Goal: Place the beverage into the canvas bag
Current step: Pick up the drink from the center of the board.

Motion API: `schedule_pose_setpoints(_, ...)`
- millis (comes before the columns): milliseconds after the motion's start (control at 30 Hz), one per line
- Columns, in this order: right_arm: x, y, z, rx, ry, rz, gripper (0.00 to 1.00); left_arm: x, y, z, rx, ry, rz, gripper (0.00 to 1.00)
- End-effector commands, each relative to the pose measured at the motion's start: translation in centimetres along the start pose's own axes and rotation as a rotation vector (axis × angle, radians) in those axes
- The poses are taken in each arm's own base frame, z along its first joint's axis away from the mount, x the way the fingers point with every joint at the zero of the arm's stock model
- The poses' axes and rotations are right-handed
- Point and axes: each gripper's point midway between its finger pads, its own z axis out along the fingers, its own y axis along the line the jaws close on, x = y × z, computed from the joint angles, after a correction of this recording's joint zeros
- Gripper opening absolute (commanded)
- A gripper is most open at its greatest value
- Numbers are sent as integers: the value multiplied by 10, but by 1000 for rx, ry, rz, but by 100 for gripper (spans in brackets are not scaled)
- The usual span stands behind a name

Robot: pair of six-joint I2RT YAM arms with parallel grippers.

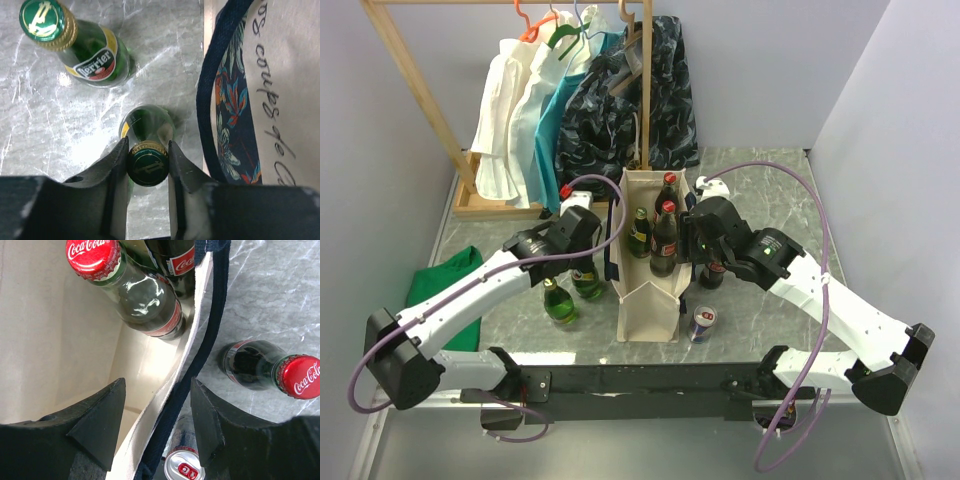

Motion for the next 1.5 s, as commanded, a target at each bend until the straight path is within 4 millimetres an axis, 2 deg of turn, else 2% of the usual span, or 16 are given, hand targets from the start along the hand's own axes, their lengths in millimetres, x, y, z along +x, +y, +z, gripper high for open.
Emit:
schedule_pose_setpoints(0,-5,2,-1,-4,-24,8,61,-13,-4,0,-12,-14,7,1)
schedule_pose_setpoints(1100,-2,3,1,-3,-16,19,62,-66,-8,-39,32,-176,-40,1)
schedule_pose_setpoints(1467,0,5,-1,-11,-4,27,60,-96,-8,-67,42,-235,-42,1)
